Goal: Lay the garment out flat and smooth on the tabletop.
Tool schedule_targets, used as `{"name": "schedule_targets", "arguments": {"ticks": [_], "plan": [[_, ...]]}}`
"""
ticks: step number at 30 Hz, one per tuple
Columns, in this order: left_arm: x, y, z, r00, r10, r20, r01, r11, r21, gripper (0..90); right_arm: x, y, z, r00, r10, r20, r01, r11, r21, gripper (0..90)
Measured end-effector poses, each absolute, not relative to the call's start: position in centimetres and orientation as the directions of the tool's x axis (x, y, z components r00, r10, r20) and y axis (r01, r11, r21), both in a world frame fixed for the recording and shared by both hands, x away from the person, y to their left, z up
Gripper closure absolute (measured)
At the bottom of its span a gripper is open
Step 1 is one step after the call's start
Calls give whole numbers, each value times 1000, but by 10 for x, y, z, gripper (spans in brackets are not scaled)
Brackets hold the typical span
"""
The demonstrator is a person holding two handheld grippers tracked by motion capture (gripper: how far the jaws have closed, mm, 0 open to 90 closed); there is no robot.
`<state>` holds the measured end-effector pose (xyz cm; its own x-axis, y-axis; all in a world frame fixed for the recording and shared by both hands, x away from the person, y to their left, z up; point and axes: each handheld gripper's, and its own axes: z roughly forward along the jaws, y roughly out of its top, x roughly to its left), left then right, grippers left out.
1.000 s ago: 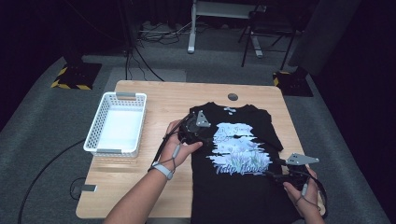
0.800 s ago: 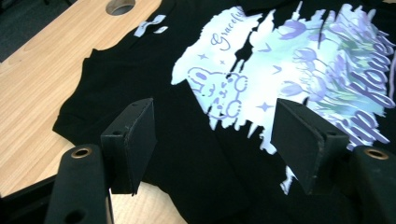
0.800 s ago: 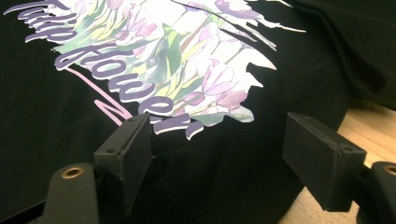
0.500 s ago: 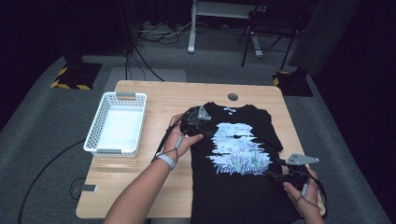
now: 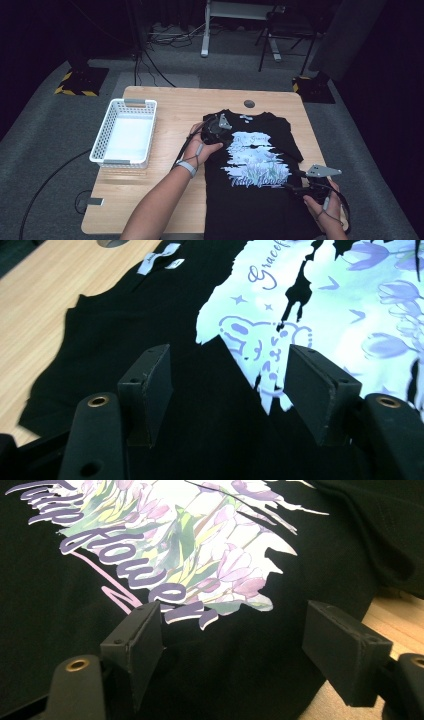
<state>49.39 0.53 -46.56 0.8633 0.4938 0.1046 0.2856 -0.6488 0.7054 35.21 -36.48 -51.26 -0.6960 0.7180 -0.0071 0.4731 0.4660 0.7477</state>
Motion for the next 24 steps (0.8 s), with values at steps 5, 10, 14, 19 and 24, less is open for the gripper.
{"name": "schedule_targets", "arguments": {"ticks": [5, 10, 14, 19, 24], "plan": [[501, -1, -478, 872, 482, 90, 295, -662, 689, 383, 352, -365, -513, -696, 718, -7, 473, 466, 748, 248], [505, -4, -490, 867, 493, 75, 325, -673, 664, 374, 352, -365, -513, -696, 718, -7, 473, 466, 748, 248], [507, -8, -497, 865, 496, 78, 332, -682, 651, 370, 352, -365, -513, -696, 718, -7, 473, 466, 748, 248], [508, -14, -501, 871, 489, 42, 336, -658, 674, 378, 352, -365, -513, -696, 718, -7, 473, 466, 748, 248], [509, -13, -503, 872, 488, 23, 336, -634, 697, 484, 352, -365, -513, -696, 718, -8, 473, 467, 747, 248]]}}
